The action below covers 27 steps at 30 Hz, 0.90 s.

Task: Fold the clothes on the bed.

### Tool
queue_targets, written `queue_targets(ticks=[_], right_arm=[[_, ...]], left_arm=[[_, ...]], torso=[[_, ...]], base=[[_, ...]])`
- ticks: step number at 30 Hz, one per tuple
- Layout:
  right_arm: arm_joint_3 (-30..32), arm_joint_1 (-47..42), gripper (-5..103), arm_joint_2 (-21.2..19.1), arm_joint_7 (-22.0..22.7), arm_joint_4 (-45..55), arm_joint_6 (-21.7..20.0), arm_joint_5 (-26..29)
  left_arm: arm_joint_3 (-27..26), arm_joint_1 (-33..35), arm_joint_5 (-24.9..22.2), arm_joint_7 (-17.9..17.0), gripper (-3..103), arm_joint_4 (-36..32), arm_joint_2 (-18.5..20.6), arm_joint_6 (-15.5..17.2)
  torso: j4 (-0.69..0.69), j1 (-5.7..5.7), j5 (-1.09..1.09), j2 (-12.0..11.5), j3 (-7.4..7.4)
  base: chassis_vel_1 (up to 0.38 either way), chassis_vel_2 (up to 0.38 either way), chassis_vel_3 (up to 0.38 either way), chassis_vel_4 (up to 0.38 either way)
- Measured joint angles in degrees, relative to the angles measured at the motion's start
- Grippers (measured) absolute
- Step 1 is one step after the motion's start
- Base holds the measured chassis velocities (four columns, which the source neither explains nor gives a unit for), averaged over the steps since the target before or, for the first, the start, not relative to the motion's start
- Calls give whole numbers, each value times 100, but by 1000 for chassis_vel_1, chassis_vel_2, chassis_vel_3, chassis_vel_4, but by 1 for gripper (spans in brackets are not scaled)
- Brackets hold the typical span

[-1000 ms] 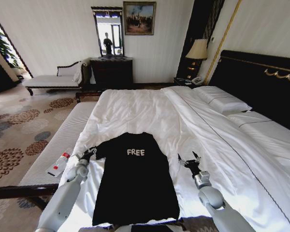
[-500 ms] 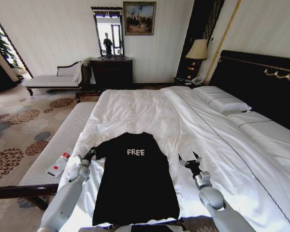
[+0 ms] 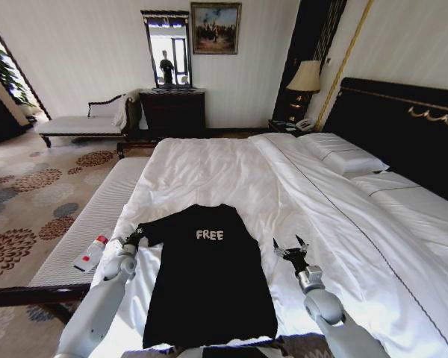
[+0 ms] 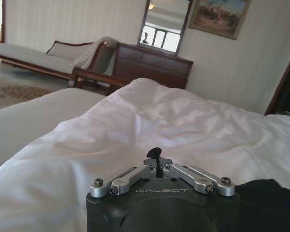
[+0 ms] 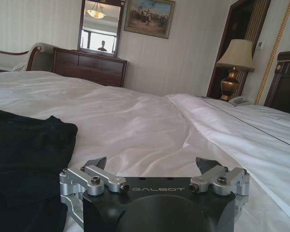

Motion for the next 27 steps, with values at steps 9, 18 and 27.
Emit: queue_targets(ticks=[9, 18, 27], right_arm=[[148, -91, 100, -54, -6, 41, 10, 21], [196, -95, 100, -73, -18, 36, 29, 82], [366, -207, 100, -147, -39, 93, 53, 149]], left_arm=[[1121, -91, 1208, 148, 1, -425, 3, -165], [1979, -139, 1852, 304, 1, -166, 3, -322], [2307, -320, 1913, 284, 1, 208, -210, -306]], torso=[[0, 0, -2, 1, 0], [3, 0, -1, 1, 0], [0, 0, -2, 1, 0]], base=[[0, 0, 0, 0], [0, 0, 0, 0], [0, 0, 0, 0]])
